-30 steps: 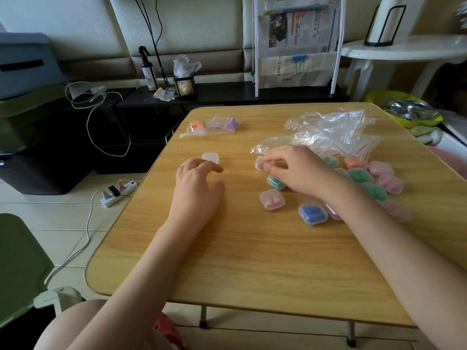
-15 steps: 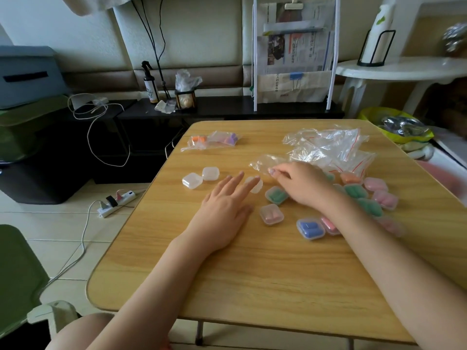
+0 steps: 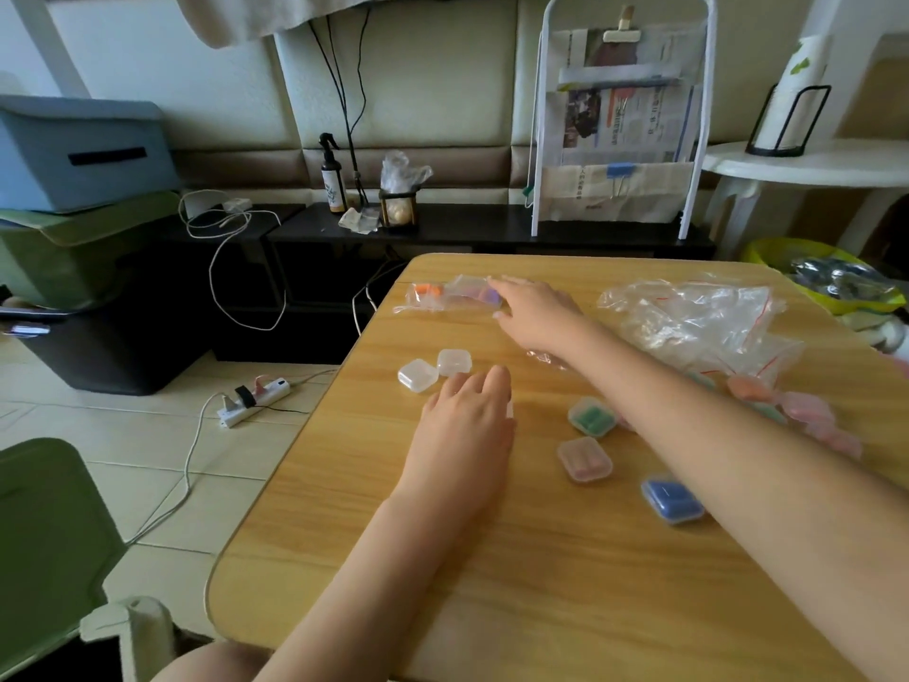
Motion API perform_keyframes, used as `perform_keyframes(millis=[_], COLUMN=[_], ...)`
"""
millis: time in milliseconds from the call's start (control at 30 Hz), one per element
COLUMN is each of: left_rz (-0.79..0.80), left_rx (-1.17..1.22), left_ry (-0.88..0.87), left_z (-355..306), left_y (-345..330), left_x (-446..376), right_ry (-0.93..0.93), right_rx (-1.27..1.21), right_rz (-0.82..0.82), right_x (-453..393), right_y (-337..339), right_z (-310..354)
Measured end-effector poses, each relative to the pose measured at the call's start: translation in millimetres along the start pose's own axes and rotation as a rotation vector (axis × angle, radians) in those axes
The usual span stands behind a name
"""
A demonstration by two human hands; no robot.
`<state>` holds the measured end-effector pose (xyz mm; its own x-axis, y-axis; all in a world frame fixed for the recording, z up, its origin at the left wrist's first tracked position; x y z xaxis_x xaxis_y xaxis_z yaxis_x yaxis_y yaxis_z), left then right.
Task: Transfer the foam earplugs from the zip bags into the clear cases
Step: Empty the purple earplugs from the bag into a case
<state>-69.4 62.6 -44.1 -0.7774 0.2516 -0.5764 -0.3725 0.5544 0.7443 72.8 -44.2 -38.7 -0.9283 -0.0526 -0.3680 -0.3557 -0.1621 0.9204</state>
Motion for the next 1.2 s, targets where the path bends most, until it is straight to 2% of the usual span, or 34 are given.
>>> perform_keyframes(millis=[100, 233, 400, 467, 533, 667, 800, 967, 1100, 1200], left_rz=[-0.01, -0.033, -0.056, -0.093, -0.153, -0.299, -0.288, -0.274, -0.274, -0.262], left_rx=[-0.017, -0.029, 0.006, 0.06, 0.237, 0.468, 0.641, 0.865, 0.94, 0.893], left_ry=[-0.01, -0.014, 0.025, 0.109, 0.288, 0.52, 0.645, 0.71, 0.799, 0.81], left_z=[2, 2, 2, 3, 11, 32, 41, 37, 41, 45], left_y=[0, 0, 2, 6, 12, 23, 20, 16, 13, 10], left_x=[-3, -7, -7, -8, -8, -6, -3, -3, -1, -2], right_ry=[-0.015, -0.079, -0.049, -0.038, -0.003, 0.014, 0.024, 0.099, 0.11, 0.17], right_rx=[0.037, 0.043, 0.02, -0.103, -0.238, -0.39, -0.517, -0.566, -0.577, -0.53], right_rz=[0.058, -0.125, -0.205, -0.341, -0.468, -0.578, -0.583, -0.55, -0.52, -0.491], right_x=[-20, -32, -22, -8, 16, 69, 110, 133, 134, 138], right_y=[-27, -20, 4, 27, 51, 74, 83, 77, 78, 79], right_z=[-1, -1, 1, -2, -2, -7, -13, -3, -2, 4])
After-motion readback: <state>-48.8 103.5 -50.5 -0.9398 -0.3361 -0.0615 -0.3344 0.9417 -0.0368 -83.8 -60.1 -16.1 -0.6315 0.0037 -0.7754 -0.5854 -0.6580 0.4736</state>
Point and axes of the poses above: each hand's wrist, its own x-axis away from the middle knuckle, its own y-axis out of the back of the hand, z = x × y, the point moved 8 cm from there along -x, towards the middle knuckle, and after that the axes turned 14 degrees about -z, right-handed, at the moved point
